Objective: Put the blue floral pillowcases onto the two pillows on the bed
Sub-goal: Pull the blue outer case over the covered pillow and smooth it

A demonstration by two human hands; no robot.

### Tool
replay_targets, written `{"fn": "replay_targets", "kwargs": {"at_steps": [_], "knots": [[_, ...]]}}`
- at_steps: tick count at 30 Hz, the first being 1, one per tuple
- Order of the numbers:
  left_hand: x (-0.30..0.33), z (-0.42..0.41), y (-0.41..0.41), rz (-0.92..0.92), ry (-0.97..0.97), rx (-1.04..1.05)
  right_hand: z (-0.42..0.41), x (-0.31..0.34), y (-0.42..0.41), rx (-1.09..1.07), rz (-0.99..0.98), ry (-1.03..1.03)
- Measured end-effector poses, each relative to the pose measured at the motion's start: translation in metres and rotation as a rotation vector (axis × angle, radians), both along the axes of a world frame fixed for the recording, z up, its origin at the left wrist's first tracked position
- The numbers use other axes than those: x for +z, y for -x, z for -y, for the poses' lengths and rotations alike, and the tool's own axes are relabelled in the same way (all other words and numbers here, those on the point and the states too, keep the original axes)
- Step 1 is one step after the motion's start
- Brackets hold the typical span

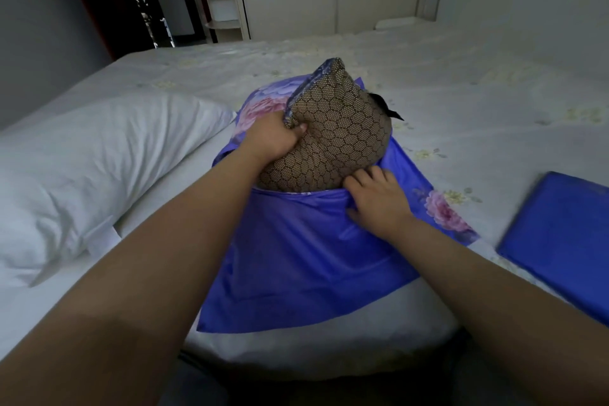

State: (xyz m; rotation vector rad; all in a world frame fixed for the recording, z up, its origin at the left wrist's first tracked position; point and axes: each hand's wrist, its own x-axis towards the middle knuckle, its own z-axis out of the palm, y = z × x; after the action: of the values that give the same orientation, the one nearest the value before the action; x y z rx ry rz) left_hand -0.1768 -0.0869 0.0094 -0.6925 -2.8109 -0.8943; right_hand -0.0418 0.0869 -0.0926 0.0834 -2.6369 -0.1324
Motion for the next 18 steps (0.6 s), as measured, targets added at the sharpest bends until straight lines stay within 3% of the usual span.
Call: {"fn": "replay_targets", "kwargs": {"at_steps": [2,5,7,9,11,15,18], "knots": [[-0.005,-0.004,-0.006,-0.027,0.067,0.028,-0.009,0.005,-0.005,0.1,-0.154,-0.023],[-0.017,-0.021,-0.011,-0.054,0.338,-0.004,-0.012,0.038,-0.014,0.196,-0.362,0.017],[-0.027,-0.033,-0.016,0.019,0.515,-0.075,-0.009,0.069,-0.014,0.181,-0.457,0.087],[-0.029,-0.038,-0.018,0.137,0.57,-0.156,-0.003,0.09,-0.011,0.164,-0.502,0.133],[-0.023,-0.032,-0.02,0.26,0.476,-0.249,0.001,0.096,-0.006,0.203,-0.474,0.131],[-0.003,0.006,-0.034,0.378,0.288,-0.479,0.007,0.093,-0.008,0.249,-0.215,0.11],[-0.009,0.037,-0.056,0.357,-0.075,-0.466,0.004,0.106,-0.017,0.179,0.009,0.119]]}}
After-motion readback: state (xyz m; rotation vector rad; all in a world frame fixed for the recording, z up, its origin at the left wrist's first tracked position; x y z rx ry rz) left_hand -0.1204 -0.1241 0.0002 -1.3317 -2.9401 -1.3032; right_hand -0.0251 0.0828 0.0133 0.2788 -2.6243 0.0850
